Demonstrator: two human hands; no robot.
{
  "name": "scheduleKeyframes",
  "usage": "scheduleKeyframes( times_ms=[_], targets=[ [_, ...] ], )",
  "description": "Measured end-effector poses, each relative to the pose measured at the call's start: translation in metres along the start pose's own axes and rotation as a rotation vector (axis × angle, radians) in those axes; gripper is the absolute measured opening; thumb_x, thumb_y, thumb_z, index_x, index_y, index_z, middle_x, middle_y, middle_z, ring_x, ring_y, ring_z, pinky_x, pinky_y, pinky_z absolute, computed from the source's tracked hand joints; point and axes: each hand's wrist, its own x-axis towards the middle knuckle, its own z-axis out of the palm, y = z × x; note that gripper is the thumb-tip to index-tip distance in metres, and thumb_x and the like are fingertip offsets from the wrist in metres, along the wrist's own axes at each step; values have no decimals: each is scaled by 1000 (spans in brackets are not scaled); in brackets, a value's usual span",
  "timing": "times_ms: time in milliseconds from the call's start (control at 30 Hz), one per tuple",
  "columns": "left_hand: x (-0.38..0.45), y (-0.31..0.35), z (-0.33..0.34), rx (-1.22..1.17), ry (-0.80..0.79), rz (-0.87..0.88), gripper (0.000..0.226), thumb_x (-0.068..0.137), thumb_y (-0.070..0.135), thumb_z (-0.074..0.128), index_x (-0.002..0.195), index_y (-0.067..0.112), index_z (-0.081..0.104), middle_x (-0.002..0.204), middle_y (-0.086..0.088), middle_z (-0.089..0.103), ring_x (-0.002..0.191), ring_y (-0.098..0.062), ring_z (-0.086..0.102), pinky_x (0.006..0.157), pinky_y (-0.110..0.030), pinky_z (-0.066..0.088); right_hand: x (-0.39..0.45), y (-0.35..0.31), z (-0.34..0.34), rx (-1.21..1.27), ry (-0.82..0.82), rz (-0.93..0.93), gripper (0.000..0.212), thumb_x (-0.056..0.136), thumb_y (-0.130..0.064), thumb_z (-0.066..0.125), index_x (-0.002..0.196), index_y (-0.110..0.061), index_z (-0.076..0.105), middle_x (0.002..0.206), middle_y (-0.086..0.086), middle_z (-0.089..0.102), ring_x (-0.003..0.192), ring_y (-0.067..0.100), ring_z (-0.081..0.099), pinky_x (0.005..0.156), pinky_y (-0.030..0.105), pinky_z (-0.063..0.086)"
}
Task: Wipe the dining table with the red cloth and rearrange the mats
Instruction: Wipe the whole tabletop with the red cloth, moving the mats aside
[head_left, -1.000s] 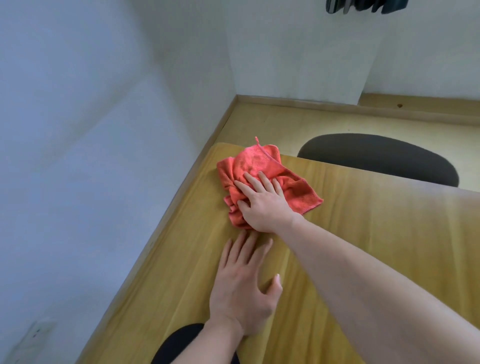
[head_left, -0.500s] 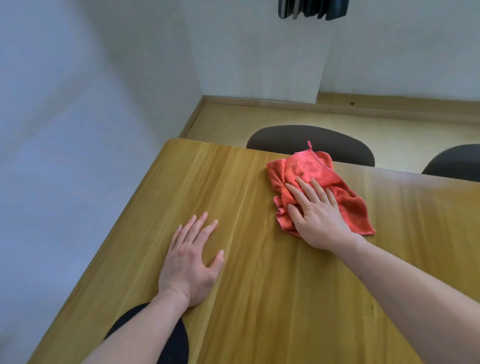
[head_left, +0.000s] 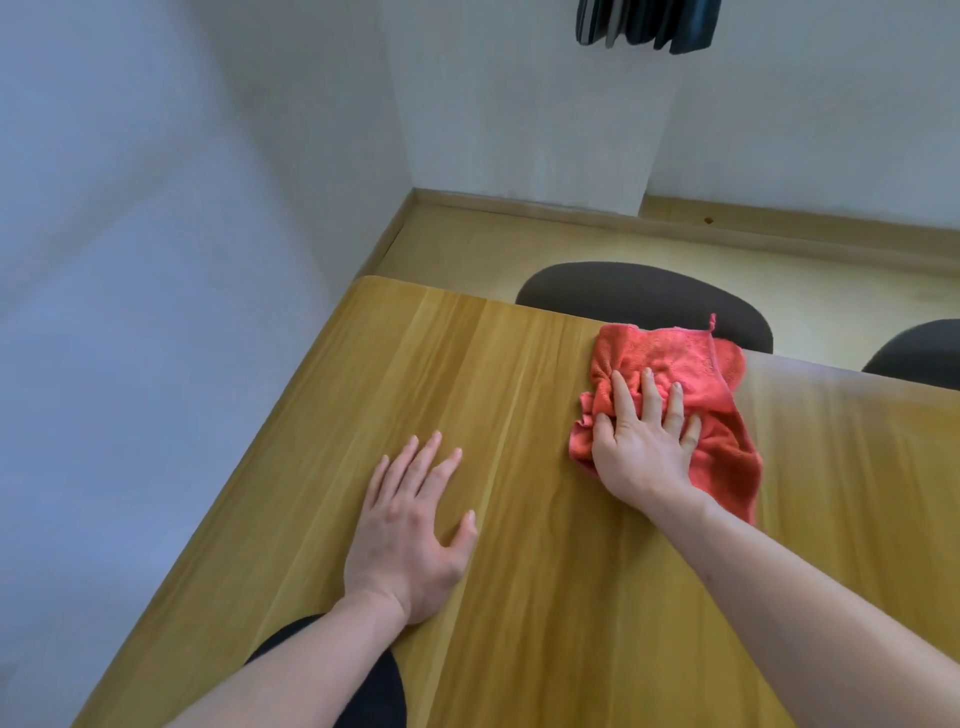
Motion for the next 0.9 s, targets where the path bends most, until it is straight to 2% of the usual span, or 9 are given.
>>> scheduleKeyframes(
  times_ms=[133,267,433,500,600,733,900],
  targets=[
    [0,1,-1,-9,-6,-1,69,95,64,29,160,42,15,169,18,-2,154,-2,-14,129,-41,2,8,-45,10,-2,-47,-36,64,103,-48,20,161,-37,-3,169,-1,-19,152,32,-27,121,57,-16],
    [0,3,-4,-1,-20,8,73,93,63,30,160,41,13,170,18,-5,153,-2,-19,129,-40,-2,14,-103,24,15,-114,-148,67,101,-45,24,162,-36,-4,168,1,-21,151,34,-30,119,58,-19],
    [0,1,-2,-17,26,11,70,92,59,37,157,35,30,166,14,23,156,-6,4,129,-38,5,18,-163,40,-13,-229,-342,68,99,-44,26,161,-39,-2,168,0,-22,149,35,-32,118,61,-20],
    [0,1,-2,-8,33,13,68,92,58,39,156,35,32,165,13,27,155,-6,10,129,-37,5,19,-171,43,-27,-241,-403,67,100,-45,27,161,-40,1,169,0,-20,150,35,-31,118,60,-20],
    [0,2,-2,-19,30,8,67,92,58,39,155,37,29,165,15,25,155,-4,7,129,-36,6,17,-163,43,-14,-204,-458,64,101,-49,26,162,-40,7,170,-2,-13,153,32,-25,120,58,-17],
    [1,1,-1,-31,16,0,71,92,61,37,158,38,25,167,17,16,155,0,-5,129,-37,2,4,-129,42,36,-99,-508,62,101,-54,25,161,-39,15,171,-6,0,156,24,-17,124,53,-13],
    [0,1,1,-14,22,7,70,92,60,37,158,42,24,169,20,7,155,1,-7,129,-35,1,-14,-72,36,39,0,-467,62,101,-58,22,161,-40,16,170,-12,4,156,17,-15,126,49,-8]
  ],
)
